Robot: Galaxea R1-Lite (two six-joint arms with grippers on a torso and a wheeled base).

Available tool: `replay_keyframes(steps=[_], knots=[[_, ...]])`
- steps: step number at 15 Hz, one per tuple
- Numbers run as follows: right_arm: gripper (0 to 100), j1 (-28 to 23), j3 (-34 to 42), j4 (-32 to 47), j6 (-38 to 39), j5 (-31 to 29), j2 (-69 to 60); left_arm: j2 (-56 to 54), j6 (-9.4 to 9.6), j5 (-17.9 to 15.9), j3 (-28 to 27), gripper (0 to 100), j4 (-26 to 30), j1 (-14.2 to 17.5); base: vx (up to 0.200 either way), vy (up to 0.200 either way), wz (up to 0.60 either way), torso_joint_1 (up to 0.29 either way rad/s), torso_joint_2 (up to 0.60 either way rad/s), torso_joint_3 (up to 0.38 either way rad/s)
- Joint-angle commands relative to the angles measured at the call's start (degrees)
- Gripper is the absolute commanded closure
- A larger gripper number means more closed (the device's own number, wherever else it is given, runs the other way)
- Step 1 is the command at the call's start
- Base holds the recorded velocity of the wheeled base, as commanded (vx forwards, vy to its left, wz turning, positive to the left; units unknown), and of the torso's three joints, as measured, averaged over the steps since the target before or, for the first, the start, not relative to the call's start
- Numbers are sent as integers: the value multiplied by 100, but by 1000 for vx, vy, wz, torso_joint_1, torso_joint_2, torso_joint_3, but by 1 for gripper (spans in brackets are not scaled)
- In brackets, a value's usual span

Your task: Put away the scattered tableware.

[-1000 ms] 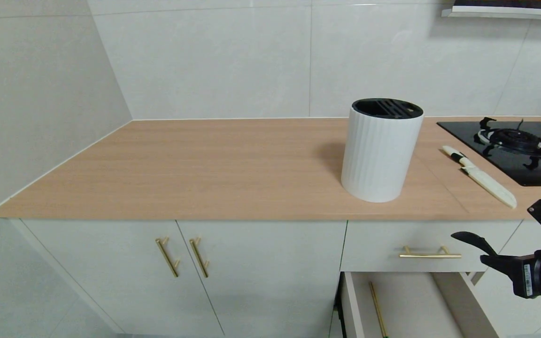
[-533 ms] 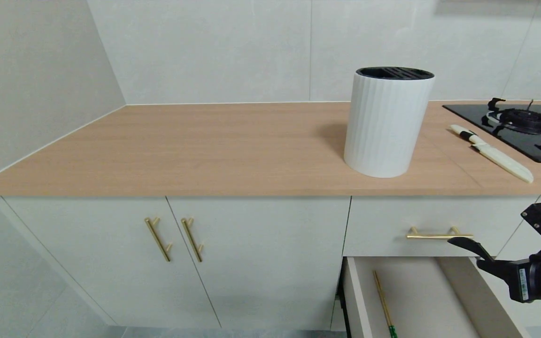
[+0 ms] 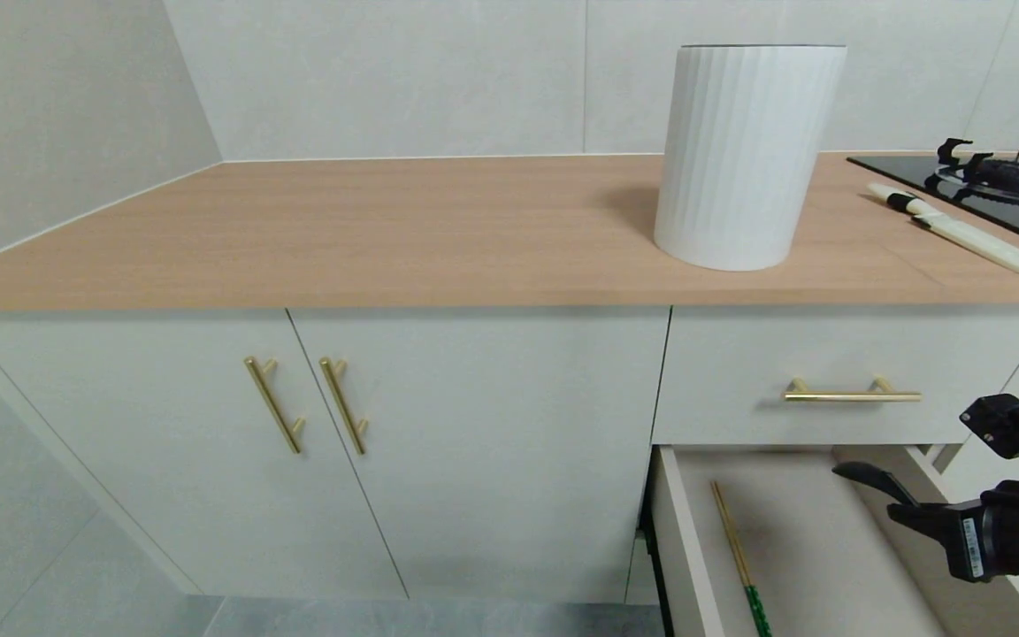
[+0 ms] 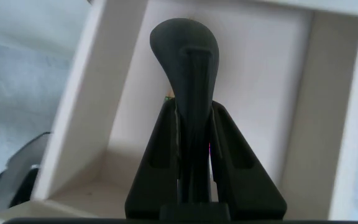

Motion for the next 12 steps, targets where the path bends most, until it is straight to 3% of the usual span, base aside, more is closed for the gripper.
replay_keyframes(steps=[1, 4, 12], knots=[[100, 4, 7, -1, -3, 1, 62, 5, 3, 1, 0, 0, -6, 5, 0, 0, 0, -100, 452, 334], [100, 40, 15, -1, -3, -8, 115, 5, 3, 1, 0, 0, -6, 5, 0, 0, 0, -58, 330, 250], [100, 110, 7, -97, -3, -78, 756, 5, -6, 1, 0, 0, -6, 5, 0, 0, 0, -8, 23, 11]])
